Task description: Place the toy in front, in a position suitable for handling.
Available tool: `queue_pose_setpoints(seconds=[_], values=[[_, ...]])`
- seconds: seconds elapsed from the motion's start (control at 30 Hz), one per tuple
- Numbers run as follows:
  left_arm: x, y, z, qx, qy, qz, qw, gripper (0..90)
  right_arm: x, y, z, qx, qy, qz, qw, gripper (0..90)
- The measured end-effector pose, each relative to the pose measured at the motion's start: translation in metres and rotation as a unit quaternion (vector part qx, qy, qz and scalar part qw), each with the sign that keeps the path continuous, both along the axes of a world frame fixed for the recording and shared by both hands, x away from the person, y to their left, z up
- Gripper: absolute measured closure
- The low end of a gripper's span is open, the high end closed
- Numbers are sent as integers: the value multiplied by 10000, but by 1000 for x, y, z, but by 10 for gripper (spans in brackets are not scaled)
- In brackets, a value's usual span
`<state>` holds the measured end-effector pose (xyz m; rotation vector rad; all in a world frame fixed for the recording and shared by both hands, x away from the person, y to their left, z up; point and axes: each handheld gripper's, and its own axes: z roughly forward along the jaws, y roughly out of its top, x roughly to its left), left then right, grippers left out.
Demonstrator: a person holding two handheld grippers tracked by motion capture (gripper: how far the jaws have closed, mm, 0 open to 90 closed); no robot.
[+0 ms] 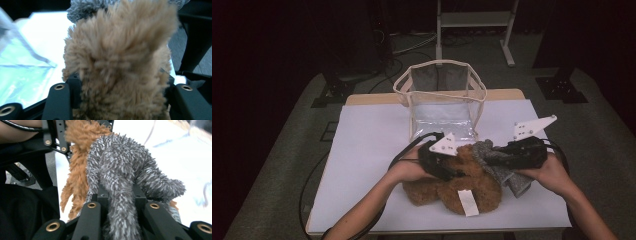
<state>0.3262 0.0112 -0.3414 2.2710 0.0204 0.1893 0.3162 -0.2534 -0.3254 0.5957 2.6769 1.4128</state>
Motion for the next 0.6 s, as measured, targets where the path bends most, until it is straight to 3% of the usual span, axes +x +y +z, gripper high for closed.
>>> queue_pose_setpoints(seconds=[0.07, 0.17, 0.23, 0.4, 0.6], values=[[-1, -10, -4, 181, -13, -66, 9998, 355, 0, -12, -12, 3, 103, -121, 9999, 745], [-2, -14, -2, 262, -89, -128, 9995, 263, 0, -33, -28, 88, 269, -398, 9988, 744], [-2, -12, 0, 246, -27, -94, 9996, 215, -1, -47, -36, 130, 332, -577, 9977, 744], [-2, 0, 8, 57, -12, -57, 10000, 150, -2, -75, -57, -82, 481, -1058, 9932, 741], [-4, 24, 14, -113, -62, 116, 9998, 117, -2, -89, -82, -329, 624, -1332, 9886, 735]])
